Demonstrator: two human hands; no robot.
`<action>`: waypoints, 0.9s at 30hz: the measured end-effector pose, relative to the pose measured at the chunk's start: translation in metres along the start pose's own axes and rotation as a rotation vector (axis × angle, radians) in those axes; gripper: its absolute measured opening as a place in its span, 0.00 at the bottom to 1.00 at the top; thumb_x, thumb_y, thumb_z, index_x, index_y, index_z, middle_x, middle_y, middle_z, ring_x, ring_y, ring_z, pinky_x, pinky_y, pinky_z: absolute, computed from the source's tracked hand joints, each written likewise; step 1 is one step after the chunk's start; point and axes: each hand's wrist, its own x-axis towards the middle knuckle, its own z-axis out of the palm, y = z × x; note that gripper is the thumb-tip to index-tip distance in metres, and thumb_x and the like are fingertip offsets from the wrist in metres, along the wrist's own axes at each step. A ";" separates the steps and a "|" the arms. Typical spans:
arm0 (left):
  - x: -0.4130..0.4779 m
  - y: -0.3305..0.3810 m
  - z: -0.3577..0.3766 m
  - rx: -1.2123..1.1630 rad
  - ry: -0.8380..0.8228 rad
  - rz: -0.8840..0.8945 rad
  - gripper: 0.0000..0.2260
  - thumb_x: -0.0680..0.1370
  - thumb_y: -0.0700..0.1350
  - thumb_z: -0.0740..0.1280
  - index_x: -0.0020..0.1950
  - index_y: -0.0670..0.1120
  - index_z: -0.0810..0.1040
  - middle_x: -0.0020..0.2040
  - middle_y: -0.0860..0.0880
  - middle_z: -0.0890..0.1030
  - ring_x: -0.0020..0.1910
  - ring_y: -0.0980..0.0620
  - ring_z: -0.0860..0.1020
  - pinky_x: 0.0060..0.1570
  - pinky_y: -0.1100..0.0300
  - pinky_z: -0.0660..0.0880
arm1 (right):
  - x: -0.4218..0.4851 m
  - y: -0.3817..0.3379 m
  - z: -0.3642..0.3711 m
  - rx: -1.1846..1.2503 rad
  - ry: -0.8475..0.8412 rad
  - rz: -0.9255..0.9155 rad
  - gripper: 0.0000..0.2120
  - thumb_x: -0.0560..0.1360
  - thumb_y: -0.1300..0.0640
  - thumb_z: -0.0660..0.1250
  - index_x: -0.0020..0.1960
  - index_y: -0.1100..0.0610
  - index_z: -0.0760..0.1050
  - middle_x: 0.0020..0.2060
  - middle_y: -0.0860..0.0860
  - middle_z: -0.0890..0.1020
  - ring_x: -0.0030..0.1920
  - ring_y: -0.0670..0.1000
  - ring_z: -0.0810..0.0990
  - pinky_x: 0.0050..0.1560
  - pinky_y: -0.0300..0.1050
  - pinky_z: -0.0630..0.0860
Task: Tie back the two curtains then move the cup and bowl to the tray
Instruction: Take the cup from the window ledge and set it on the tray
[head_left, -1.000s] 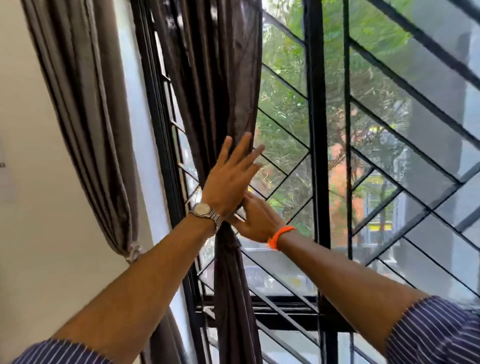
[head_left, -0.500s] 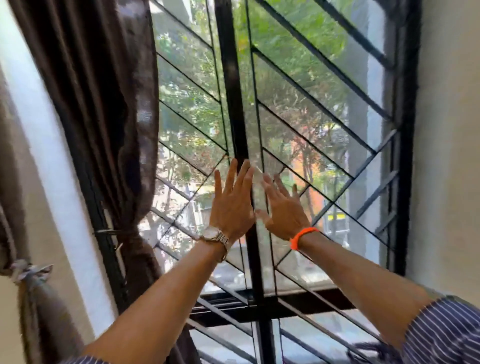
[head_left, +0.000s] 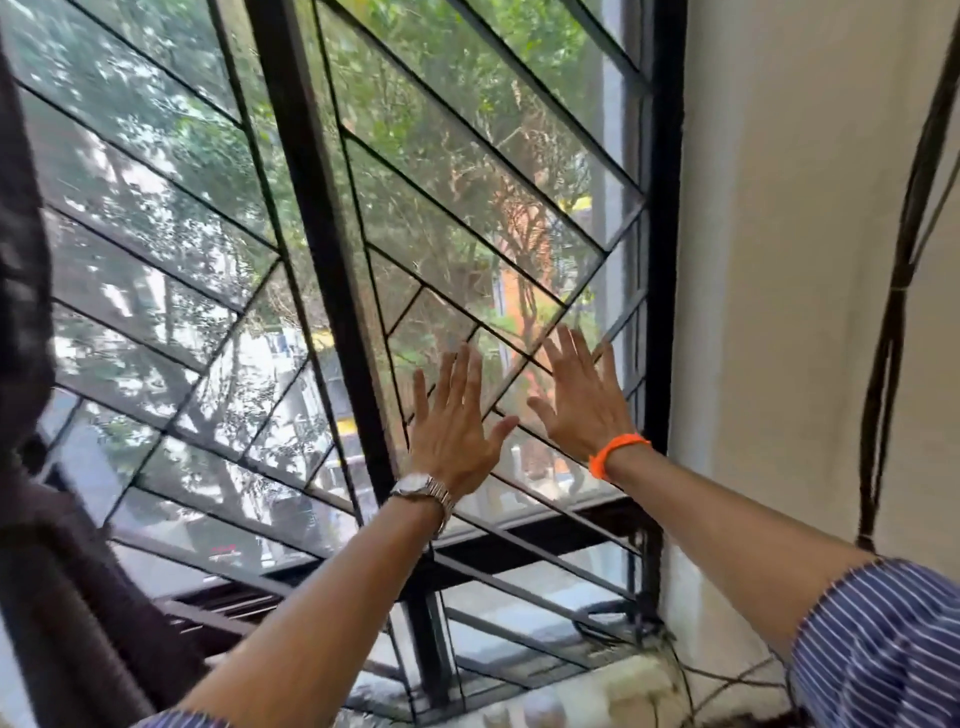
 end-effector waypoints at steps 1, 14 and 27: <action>0.000 0.004 0.006 -0.014 -0.014 0.002 0.38 0.78 0.67 0.47 0.80 0.46 0.41 0.80 0.50 0.39 0.78 0.51 0.37 0.75 0.42 0.37 | -0.002 0.002 0.004 -0.001 -0.019 0.009 0.39 0.77 0.41 0.60 0.79 0.53 0.45 0.79 0.52 0.43 0.79 0.51 0.40 0.76 0.61 0.40; -0.050 -0.006 0.116 -0.163 -0.234 -0.025 0.35 0.80 0.64 0.46 0.80 0.47 0.40 0.80 0.50 0.39 0.78 0.51 0.37 0.75 0.44 0.37 | -0.047 -0.012 0.102 0.013 -0.211 0.042 0.40 0.78 0.43 0.59 0.79 0.57 0.43 0.79 0.51 0.43 0.79 0.52 0.41 0.75 0.63 0.37; -0.223 -0.013 0.305 -0.246 -0.591 -0.014 0.31 0.80 0.57 0.45 0.80 0.44 0.42 0.80 0.48 0.41 0.79 0.48 0.41 0.74 0.44 0.36 | -0.219 -0.042 0.288 0.025 -0.569 0.130 0.42 0.73 0.49 0.65 0.77 0.59 0.46 0.78 0.57 0.53 0.78 0.57 0.54 0.73 0.68 0.55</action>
